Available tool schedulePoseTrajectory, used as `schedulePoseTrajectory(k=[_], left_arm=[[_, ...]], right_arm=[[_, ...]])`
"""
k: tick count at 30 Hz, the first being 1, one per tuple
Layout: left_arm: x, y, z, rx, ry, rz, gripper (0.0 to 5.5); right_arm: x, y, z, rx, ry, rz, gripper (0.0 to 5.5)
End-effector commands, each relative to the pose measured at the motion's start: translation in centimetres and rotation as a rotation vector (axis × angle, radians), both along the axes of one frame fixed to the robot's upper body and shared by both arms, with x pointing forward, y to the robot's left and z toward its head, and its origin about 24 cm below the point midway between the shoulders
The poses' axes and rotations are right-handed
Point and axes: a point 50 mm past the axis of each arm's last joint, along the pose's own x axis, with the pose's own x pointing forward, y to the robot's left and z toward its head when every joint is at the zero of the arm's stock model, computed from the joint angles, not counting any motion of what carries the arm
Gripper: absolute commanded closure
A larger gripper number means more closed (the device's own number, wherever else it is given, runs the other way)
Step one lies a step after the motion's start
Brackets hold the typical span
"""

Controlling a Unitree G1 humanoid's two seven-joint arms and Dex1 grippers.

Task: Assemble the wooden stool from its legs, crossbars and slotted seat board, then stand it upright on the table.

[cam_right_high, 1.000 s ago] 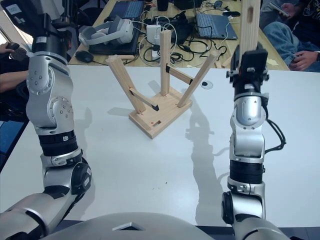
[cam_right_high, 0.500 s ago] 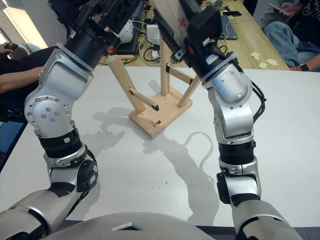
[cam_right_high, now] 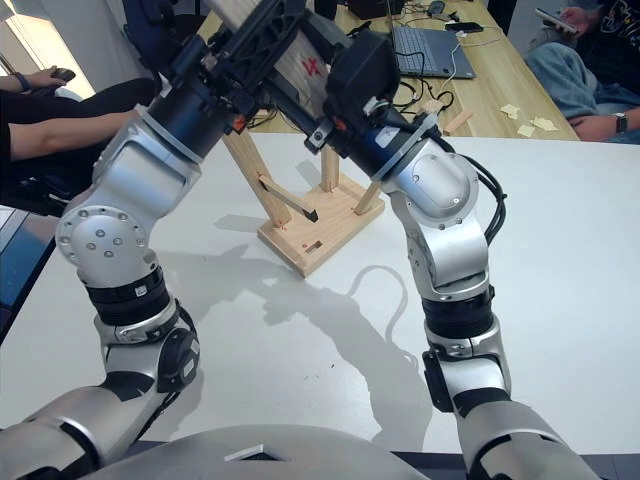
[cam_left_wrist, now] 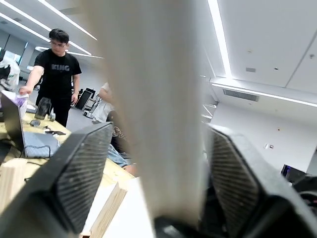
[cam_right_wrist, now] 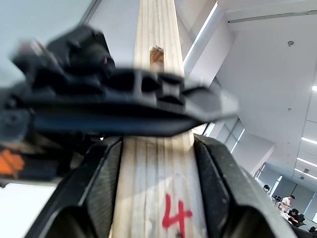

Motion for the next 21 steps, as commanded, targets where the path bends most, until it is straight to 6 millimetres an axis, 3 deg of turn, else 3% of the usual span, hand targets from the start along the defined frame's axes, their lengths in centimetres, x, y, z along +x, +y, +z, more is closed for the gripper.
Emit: schedulePoseTrajectory(k=[1, 12, 19, 21], left_arm=[[0.1, 0.1, 0.0, -0.048, 0.037, 0.037, 2.9], [0.6, 0.5, -0.2, -0.089, 0.088, 0.077, 4.43], [1.4, 1.6, -0.7, -0.054, 0.098, 0.117, 4.44], [1.5, 1.9, -0.9, -0.042, 0.104, 0.124, 4.48]], right_arm=[[-0.3, 0.1, 0.4, 0.014, -0.013, 0.005, 3.47], [-0.1, 0.2, -0.5, -0.011, 0.011, -0.026, 3.47], [0.6, -0.4, -0.9, -0.034, 0.034, -0.072, 3.47], [0.6, -0.7, -1.1, -0.078, 0.043, -0.052, 2.95]])
